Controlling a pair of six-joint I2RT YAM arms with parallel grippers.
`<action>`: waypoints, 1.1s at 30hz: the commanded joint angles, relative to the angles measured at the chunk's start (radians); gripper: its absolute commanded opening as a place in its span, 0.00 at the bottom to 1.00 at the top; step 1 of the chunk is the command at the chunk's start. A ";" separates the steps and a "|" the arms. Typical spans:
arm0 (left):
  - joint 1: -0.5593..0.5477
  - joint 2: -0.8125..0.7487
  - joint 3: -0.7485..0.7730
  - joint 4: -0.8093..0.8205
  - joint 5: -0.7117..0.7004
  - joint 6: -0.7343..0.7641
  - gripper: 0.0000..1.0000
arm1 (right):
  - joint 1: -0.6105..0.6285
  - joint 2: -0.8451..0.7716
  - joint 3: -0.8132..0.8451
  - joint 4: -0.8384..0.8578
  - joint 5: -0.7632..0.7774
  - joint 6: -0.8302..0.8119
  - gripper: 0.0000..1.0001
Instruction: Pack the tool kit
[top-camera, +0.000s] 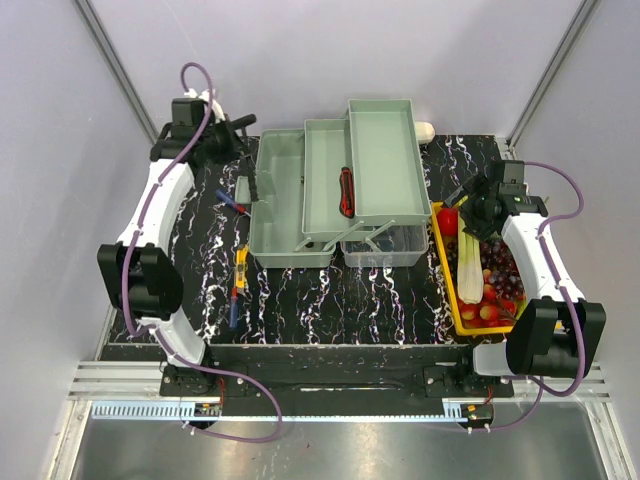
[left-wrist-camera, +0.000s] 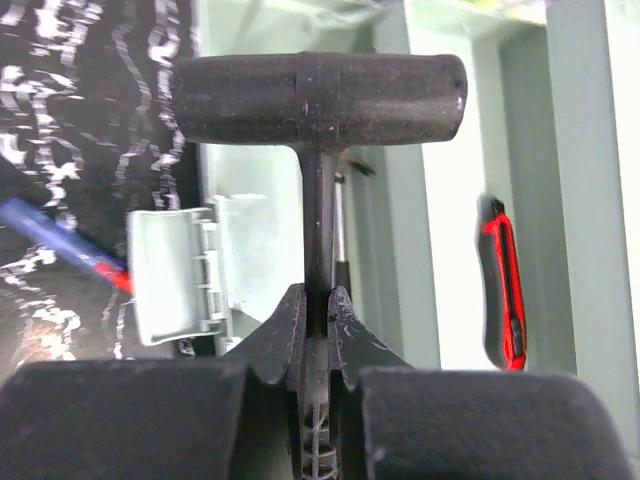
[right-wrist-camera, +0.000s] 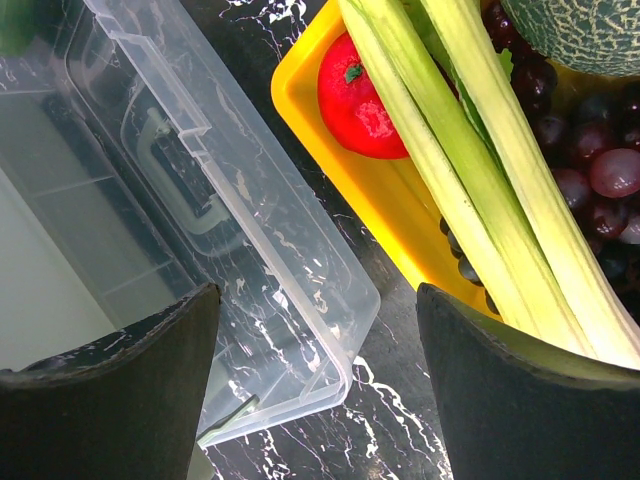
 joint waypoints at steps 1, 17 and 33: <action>-0.049 0.042 0.041 0.048 0.133 0.050 0.00 | -0.004 -0.045 -0.006 0.000 -0.004 0.013 0.84; -0.216 0.242 0.016 0.015 -0.109 -0.024 0.00 | -0.004 -0.070 -0.018 -0.015 -0.002 0.011 0.84; -0.237 0.423 0.039 -0.012 -0.260 0.021 0.09 | -0.004 -0.080 -0.004 -0.038 0.022 0.004 0.84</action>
